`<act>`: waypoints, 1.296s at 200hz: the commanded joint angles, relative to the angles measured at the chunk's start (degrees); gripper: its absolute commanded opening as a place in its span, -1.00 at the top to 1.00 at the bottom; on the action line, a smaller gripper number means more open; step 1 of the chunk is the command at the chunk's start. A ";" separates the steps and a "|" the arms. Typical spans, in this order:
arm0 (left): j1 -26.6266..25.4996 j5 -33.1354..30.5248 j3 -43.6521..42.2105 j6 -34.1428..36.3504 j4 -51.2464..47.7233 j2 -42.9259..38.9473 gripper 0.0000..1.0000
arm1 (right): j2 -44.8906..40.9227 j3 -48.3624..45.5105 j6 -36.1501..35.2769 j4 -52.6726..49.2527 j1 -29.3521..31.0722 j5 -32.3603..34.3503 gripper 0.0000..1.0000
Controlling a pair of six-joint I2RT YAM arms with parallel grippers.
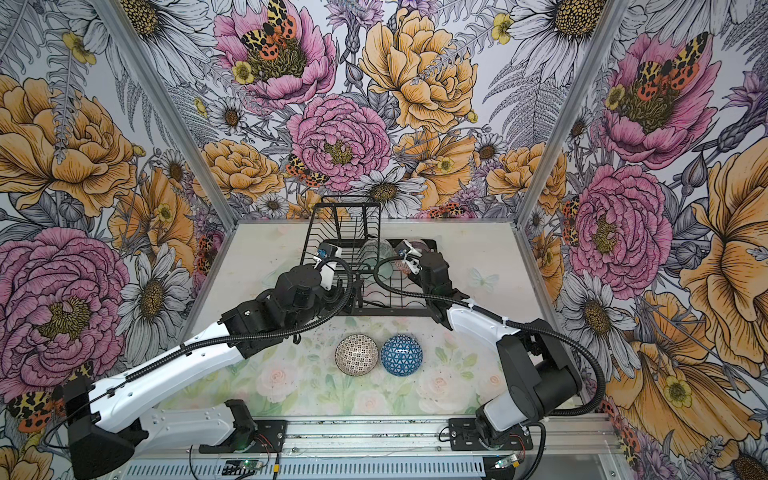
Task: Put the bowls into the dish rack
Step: 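Lower the orange-patterned bowl into the rack beside the pink-striped bowl while the left withdraws, then settle the orange-patterned bowl into the rack slot with the right gripper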
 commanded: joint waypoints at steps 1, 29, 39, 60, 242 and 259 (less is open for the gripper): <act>0.18 -0.81 -3.22 0.43 1.94 -1.20 -0.98 | 1.69 3.03 -6.48 9.75 -0.25 -0.81 1.00; 0.28 0.41 -4.08 0.80 2.78 -0.74 -0.98 | 5.23 4.13 -12.03 11.74 -0.51 -1.01 1.00; 0.29 0.41 -4.12 0.92 2.82 -0.64 -0.98 | 6.34 4.17 -13.62 12.89 -0.68 -1.19 1.00; 0.44 0.63 -4.23 0.91 3.36 -0.47 -0.98 | 8.56 4.78 -16.67 14.77 -0.69 -1.54 1.00; 3.53 7.68 -6.87 2.05 8.88 1.06 -0.98 | 19.60 5.02 -30.05 23.48 -0.49 6.96 1.00; 3.77 7.96 -7.00 2.07 9.06 0.96 -0.98 | 20.40 5.00 -30.10 24.34 -0.51 7.46 1.00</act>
